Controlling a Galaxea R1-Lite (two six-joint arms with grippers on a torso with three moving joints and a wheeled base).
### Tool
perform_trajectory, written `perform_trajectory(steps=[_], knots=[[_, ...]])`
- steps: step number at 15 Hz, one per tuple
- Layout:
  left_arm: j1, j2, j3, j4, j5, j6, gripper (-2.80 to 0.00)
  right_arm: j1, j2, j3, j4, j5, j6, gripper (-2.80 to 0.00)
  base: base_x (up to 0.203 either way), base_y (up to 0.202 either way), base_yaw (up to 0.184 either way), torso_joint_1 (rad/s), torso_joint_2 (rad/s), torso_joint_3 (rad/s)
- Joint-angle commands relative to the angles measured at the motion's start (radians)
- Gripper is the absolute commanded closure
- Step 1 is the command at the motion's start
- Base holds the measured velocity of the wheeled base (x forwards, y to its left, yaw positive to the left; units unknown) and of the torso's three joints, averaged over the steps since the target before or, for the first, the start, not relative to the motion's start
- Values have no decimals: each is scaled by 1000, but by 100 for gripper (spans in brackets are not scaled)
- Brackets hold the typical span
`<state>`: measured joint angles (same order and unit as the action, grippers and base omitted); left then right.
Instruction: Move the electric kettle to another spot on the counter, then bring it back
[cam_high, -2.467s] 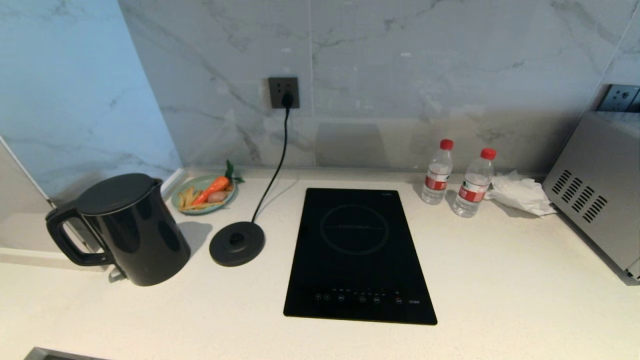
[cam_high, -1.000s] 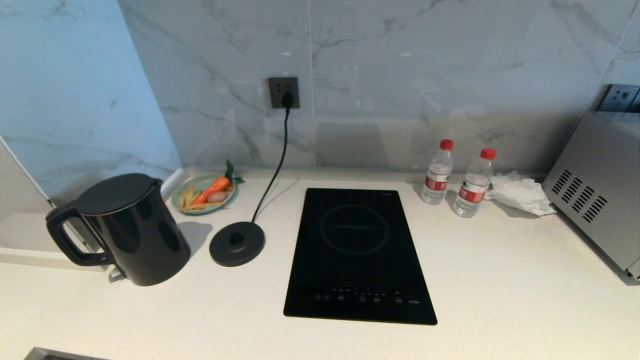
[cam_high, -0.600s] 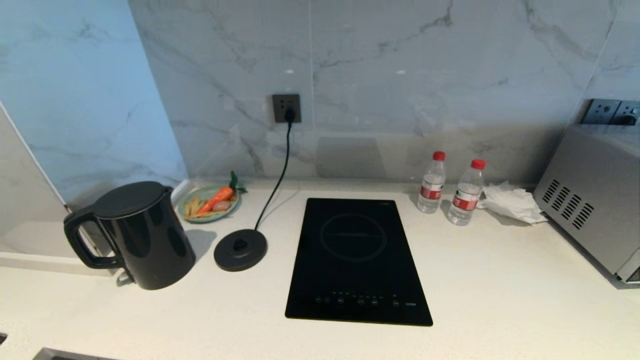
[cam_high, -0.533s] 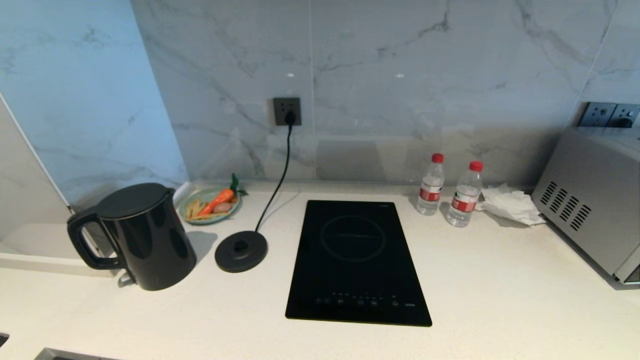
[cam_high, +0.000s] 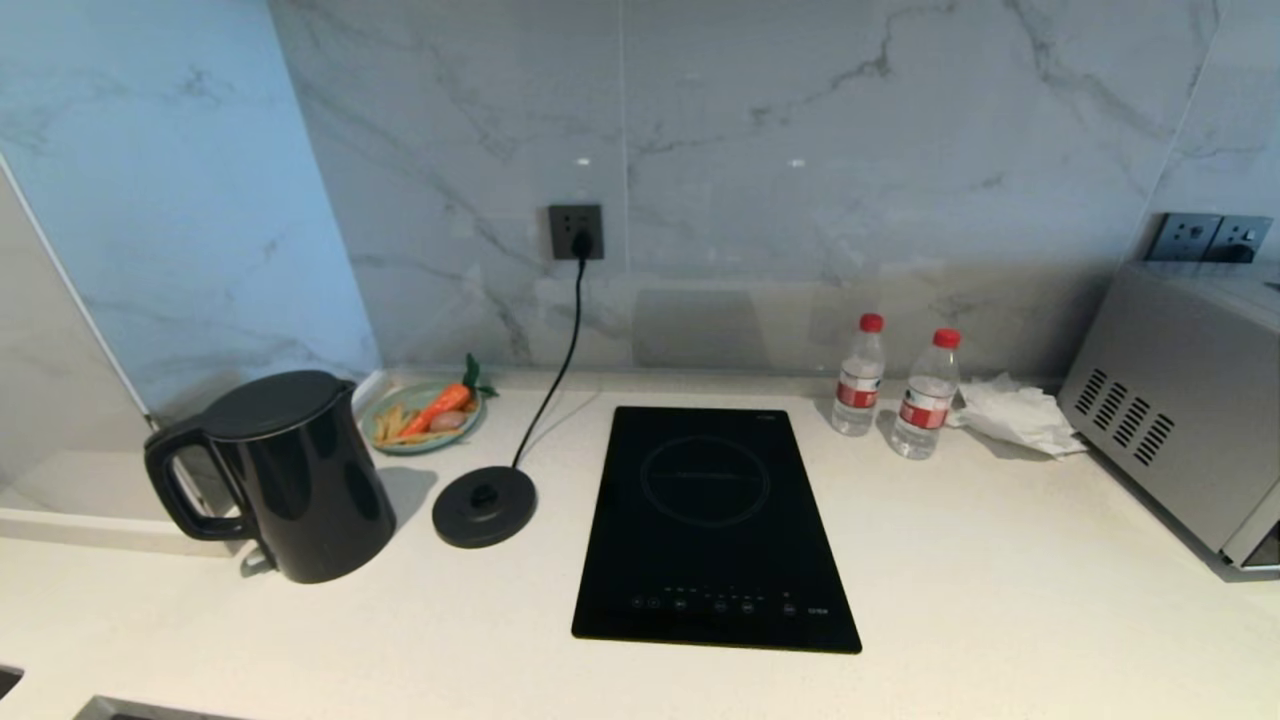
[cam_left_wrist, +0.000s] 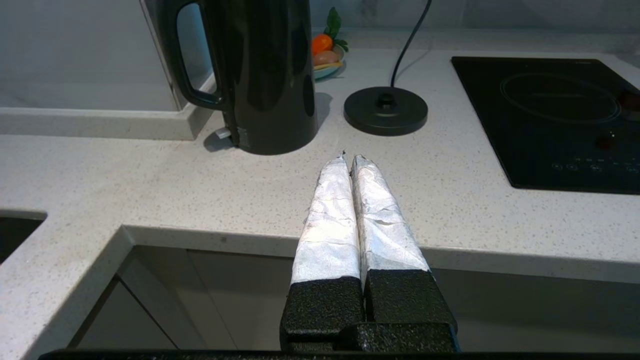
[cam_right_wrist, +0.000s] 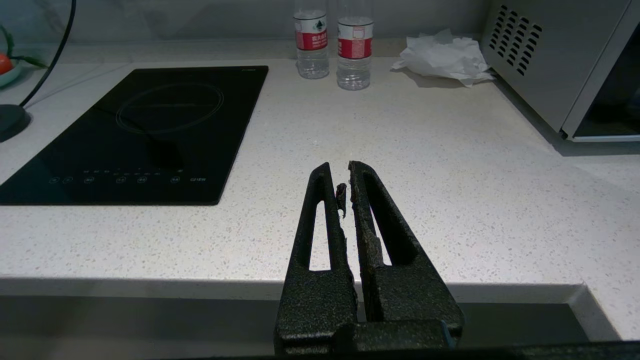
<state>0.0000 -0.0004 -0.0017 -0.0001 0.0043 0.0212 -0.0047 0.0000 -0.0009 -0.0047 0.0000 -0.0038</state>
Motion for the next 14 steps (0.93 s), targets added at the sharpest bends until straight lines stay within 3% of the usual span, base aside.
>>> perform_trajectory(steps=[1,14], knots=[[0,2,0,0,0,0,0,0,0,0,0,0,0,0,0,0,0,-110,289,173],[0,2,0,0,0,0,0,0,0,1,0,-1,2,0,0,0,0,-128,329,198]])
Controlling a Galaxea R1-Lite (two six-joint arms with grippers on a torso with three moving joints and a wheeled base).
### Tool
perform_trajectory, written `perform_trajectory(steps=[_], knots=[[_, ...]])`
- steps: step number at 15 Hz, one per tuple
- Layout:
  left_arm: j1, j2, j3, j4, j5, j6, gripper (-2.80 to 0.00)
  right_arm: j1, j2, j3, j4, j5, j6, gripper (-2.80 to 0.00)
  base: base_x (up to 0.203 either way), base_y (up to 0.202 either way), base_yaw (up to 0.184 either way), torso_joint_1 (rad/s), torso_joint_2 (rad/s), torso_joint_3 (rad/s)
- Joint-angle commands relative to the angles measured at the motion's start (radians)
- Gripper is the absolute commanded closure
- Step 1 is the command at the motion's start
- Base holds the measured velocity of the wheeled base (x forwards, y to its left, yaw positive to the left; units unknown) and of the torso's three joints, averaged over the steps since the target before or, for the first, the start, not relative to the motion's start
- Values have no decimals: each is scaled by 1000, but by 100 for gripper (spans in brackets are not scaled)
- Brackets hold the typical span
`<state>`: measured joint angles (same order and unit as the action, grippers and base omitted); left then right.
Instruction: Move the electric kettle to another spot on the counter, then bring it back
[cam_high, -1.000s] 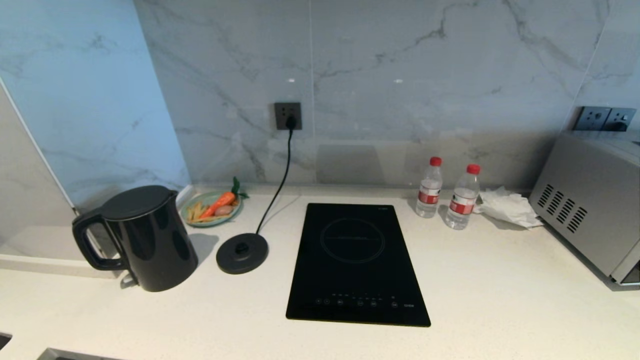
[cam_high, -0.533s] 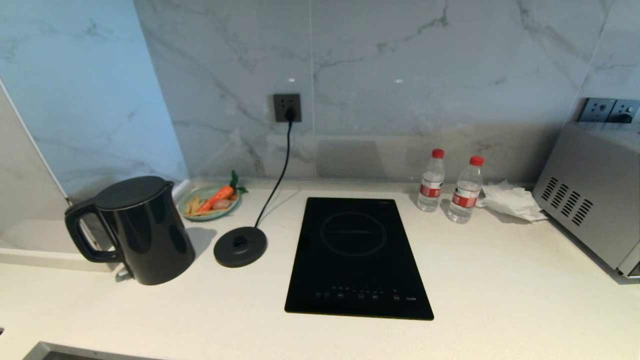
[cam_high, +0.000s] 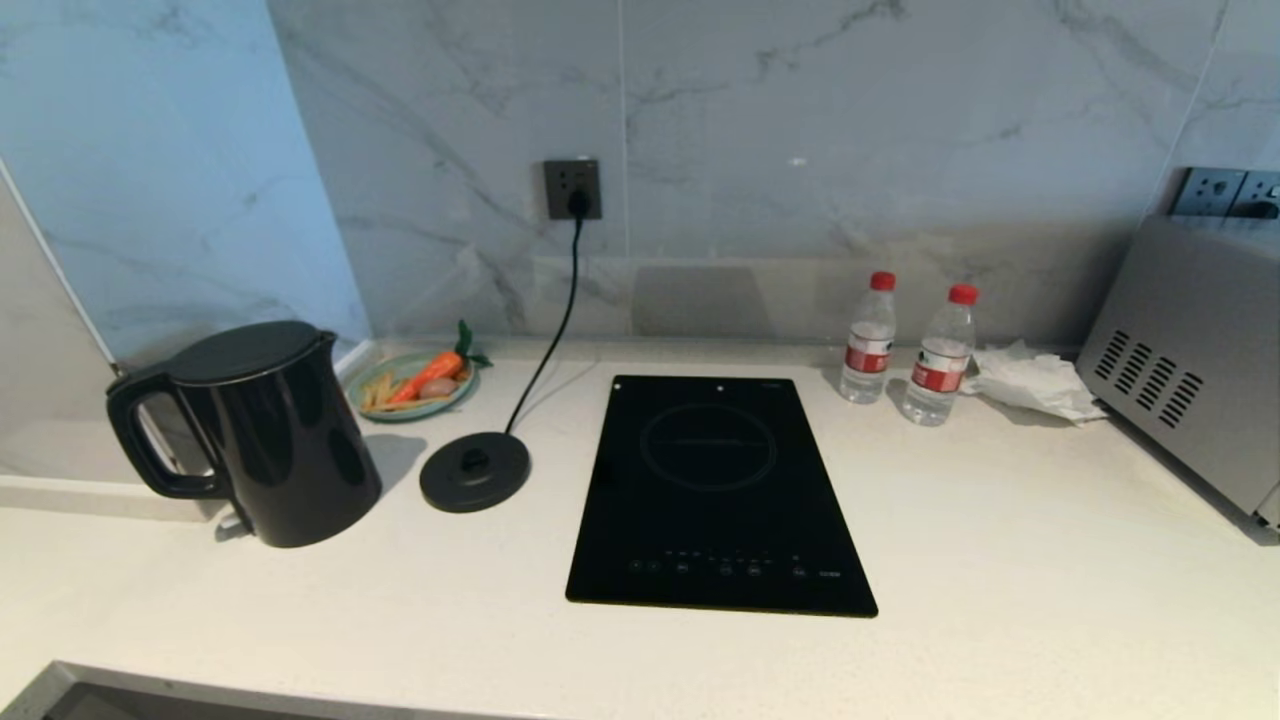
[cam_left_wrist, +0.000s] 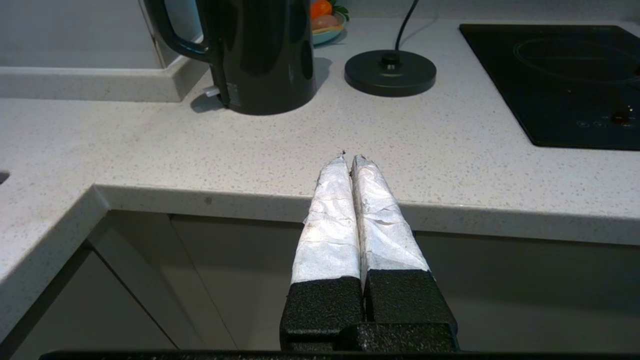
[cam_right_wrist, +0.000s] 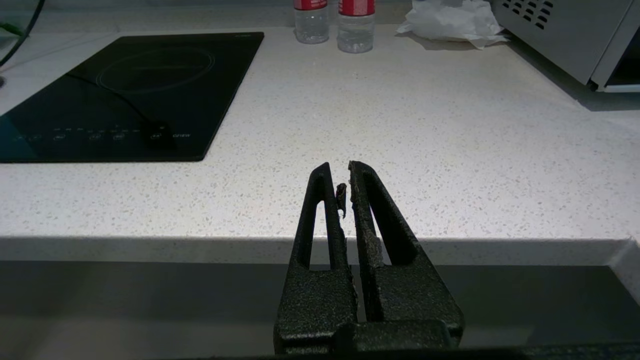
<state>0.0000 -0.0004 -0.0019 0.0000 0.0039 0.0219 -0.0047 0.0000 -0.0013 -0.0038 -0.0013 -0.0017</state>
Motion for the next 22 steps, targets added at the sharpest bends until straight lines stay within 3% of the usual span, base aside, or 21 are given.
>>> perform_trajectory(steps=[1,19,22], knots=[[0,2,-1,0,1,0,0,0,0,1,-1,1,0,0,0,0,0,-126,352,217],[0,2,-1,0,1,-2,0,0,0,0,-1,0,0,0,0,0,0,-138,497,353],[0,2,0,0,2,-7,0,0,0,1,-2,1,0,0,0,0,0,-23,146,124]])
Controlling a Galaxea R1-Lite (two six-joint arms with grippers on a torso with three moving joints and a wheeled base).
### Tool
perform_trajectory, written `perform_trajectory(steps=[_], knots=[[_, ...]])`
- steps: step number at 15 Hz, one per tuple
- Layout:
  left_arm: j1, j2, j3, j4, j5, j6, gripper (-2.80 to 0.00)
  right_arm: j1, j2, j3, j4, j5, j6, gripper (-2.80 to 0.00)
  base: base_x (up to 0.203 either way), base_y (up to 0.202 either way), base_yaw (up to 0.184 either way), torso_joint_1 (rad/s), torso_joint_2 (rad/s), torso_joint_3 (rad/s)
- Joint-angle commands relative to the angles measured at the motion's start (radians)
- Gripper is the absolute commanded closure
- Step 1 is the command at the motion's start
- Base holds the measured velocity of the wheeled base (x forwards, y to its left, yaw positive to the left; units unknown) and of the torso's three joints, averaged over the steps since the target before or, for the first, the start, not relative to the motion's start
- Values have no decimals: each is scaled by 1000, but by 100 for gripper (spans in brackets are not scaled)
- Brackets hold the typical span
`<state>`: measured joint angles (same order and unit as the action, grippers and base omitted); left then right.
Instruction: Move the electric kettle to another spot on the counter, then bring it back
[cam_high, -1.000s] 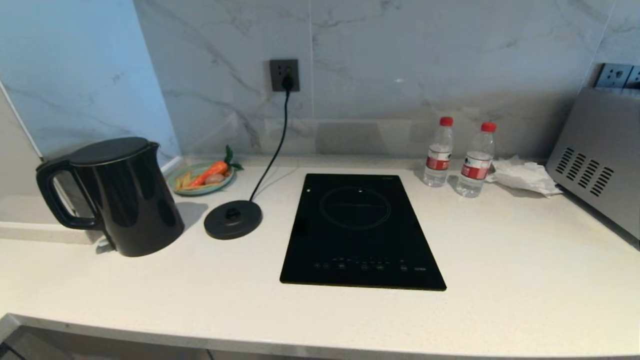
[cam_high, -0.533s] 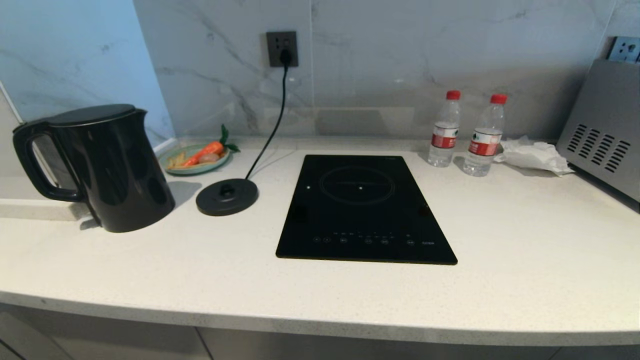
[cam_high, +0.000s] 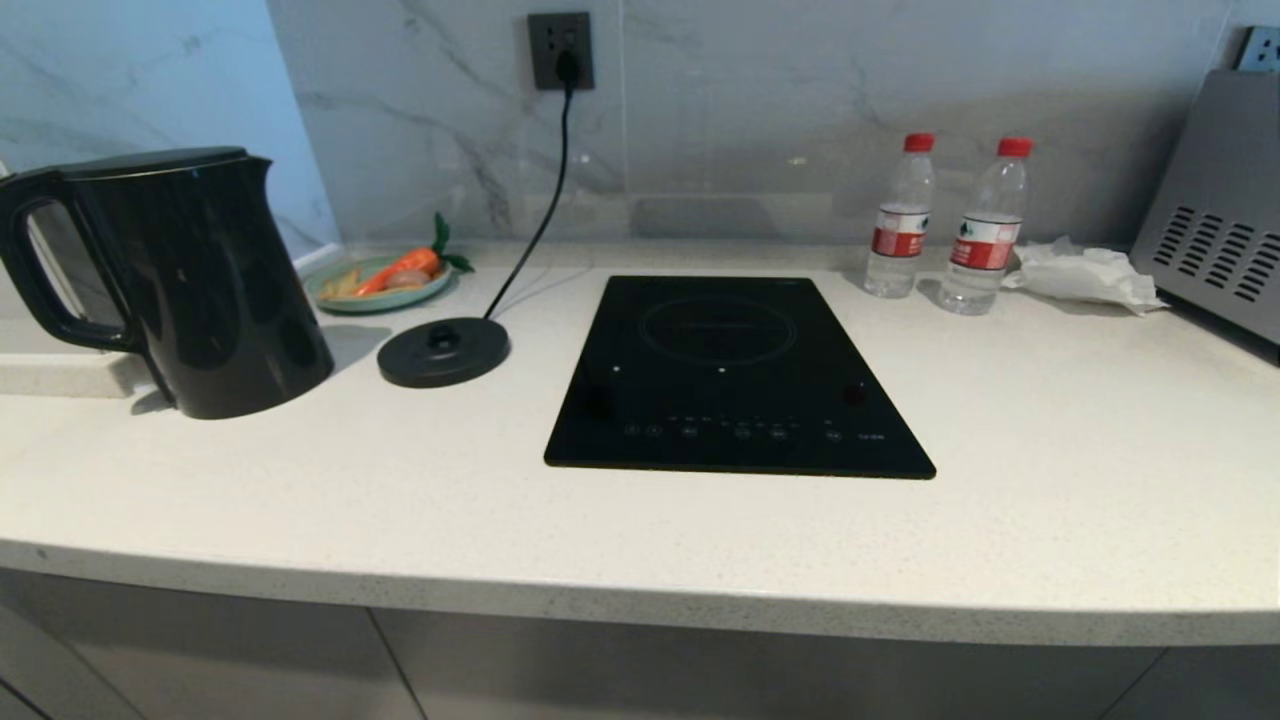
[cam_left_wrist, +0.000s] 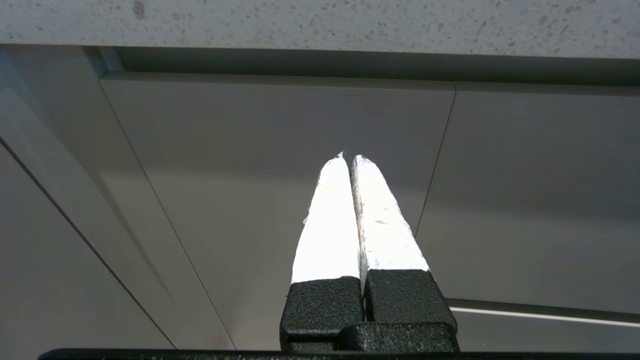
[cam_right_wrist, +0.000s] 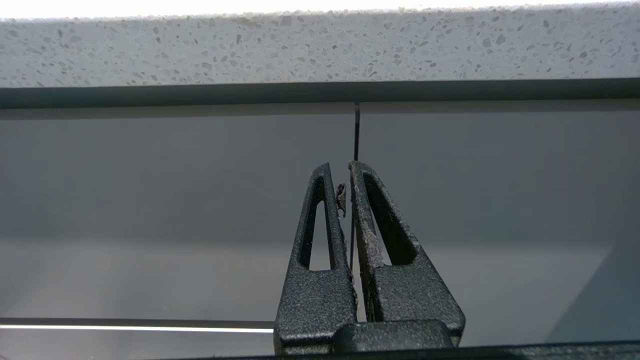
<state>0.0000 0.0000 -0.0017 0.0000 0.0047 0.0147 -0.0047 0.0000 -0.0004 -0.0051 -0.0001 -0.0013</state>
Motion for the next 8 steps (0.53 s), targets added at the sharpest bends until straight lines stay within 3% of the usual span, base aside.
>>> perform_trajectory(steps=[1,8], knots=[[0,2,0,0,0,1,0,0,0,0,-1,0,0,0,0,0,0,0,42,44],[0,2,0,0,0,1,0,0,0,-1,-1,0,0,0,0,0,0,-1,4,3]])
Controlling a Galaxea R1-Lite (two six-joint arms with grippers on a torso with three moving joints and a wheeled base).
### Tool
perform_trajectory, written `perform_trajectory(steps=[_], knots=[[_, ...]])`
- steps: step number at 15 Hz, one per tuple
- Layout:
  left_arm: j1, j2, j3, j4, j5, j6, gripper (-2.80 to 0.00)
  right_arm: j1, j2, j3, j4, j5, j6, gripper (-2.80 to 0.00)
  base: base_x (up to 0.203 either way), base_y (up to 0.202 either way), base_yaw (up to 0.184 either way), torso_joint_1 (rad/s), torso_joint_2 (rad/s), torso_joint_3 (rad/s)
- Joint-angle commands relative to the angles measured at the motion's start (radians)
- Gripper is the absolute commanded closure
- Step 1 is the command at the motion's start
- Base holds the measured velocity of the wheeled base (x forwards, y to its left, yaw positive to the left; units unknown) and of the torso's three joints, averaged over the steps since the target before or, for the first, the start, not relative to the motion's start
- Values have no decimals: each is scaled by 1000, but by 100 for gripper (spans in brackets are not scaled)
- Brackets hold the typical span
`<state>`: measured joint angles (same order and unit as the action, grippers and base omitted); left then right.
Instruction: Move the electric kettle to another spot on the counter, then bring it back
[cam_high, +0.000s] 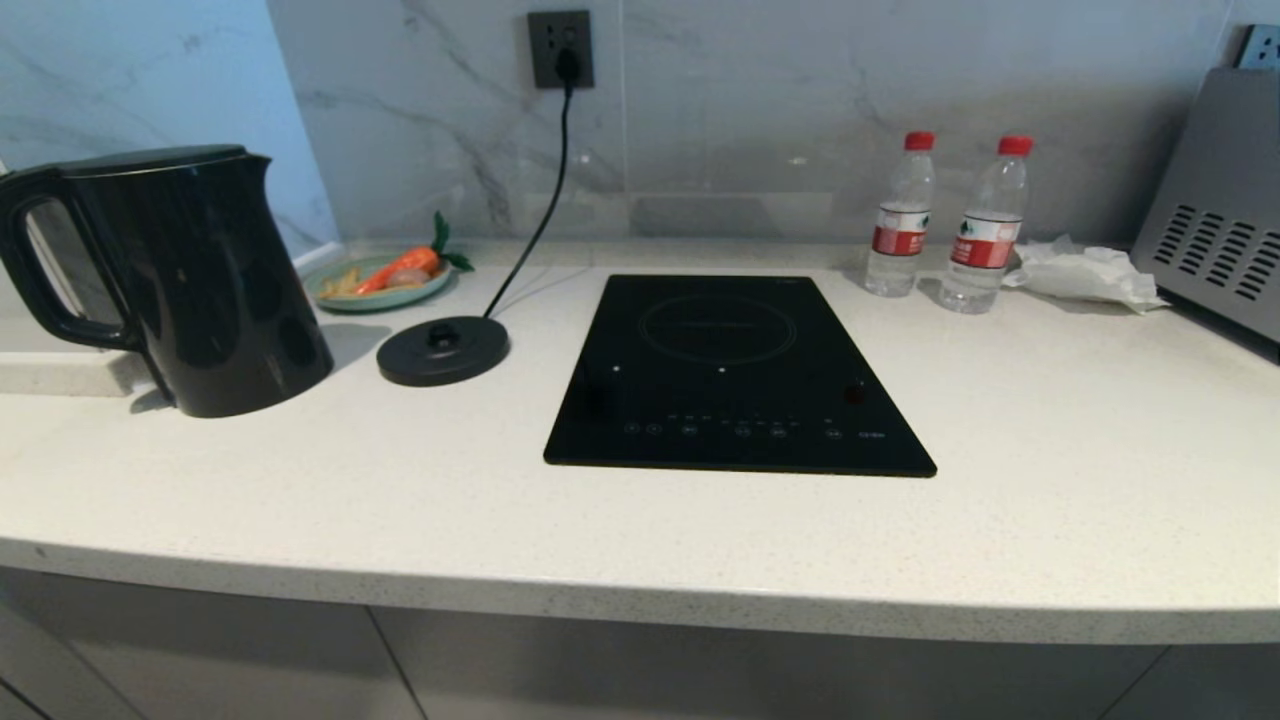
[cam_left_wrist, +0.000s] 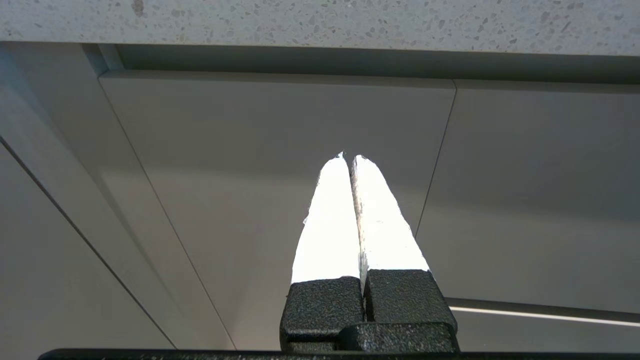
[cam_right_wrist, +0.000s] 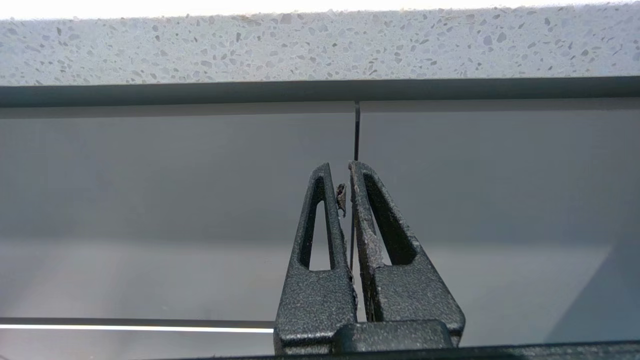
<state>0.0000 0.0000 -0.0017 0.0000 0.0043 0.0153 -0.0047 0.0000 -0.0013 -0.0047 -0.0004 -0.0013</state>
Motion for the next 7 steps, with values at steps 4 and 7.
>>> perform_trajectory(steps=[4,7], knots=[[0,2,0,0,1,0,0,0,0,0,-1,-1,1,0,0,0,0,0,0,0],[0,2,0,0,0,0,0,0,0,1,-1,-1,0,0,0,0,0,0,0,0]])
